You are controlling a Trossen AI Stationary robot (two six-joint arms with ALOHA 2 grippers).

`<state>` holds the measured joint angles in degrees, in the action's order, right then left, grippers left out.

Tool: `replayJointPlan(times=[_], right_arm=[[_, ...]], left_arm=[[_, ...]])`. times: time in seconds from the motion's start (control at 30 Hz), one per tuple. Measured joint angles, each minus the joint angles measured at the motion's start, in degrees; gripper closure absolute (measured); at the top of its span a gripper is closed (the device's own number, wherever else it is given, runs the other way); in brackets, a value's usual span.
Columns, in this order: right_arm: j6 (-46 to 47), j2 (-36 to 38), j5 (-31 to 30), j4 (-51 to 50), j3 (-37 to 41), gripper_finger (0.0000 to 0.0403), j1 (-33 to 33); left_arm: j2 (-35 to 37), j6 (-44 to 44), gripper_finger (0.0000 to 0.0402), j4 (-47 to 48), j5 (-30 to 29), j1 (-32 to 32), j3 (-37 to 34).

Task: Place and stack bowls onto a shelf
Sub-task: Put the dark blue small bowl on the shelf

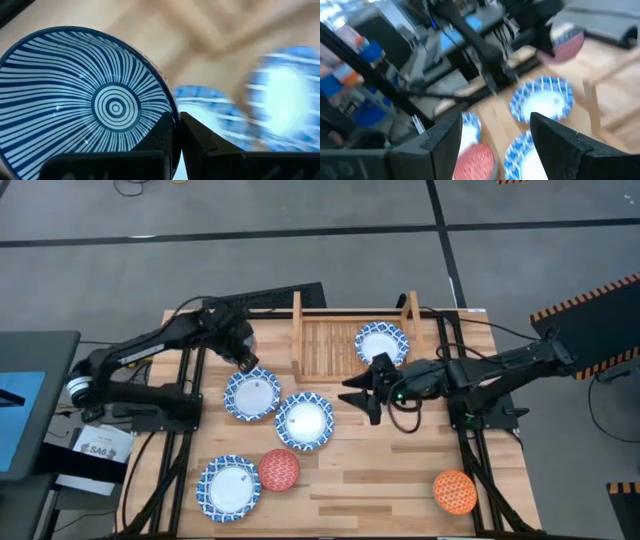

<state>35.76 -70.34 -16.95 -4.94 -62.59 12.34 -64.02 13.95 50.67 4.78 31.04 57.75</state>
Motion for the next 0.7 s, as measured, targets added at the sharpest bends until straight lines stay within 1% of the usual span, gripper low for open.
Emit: replayJointPlan(times=[0.1, 0.2, 0.3, 0.4, 0.47, 0.53, 0.7], right_arm=[[-0.3, 1.0, 0.0, 0.0, 0.0, 0.0143, -1.6], [-0.3, 1.9, 0.0, 0.1, 0.0, 0.0143, -3.4], [-1.3, 3.3, 0.0, 0.7, 0.0, 0.0143, -5.1], [-1.8, 5.0, 0.0, 0.5, 0.0, 0.0143, -7.0], [-1.8, 6.4, 0.0, 0.8, 0.0, 0.0143, -8.5], [-2.0, 8.1, 0.0, 0.7, 0.0, 0.0143, -10.0], [-2.0, 13.5, 0.0, 1.2, 0.0, 0.0143, -13.3]], left_arm=[[1.8, 4.5, 0.0400, 5.4, -1.1, -9.5, 7.0], [1.3, 10.6, 0.0400, 9.2, -3.0, -21.2, 14.4], [-2.0, 15.9, 0.0401, 9.8, -7.3, -33.3, 21.6], [-8.7, 17.8, 0.0401, 9.8, -11.8, -41.6, 29.4], [-14.9, 16.8, 0.0401, 9.8, -13.6, -44.5, 35.4], [-21.4, 14.0, 0.0401, 9.9, -13.9, -45.6, 41.8], [-37.5, 4.6, 0.0401, 10.4, -14.4, -44.7, 58.4]])
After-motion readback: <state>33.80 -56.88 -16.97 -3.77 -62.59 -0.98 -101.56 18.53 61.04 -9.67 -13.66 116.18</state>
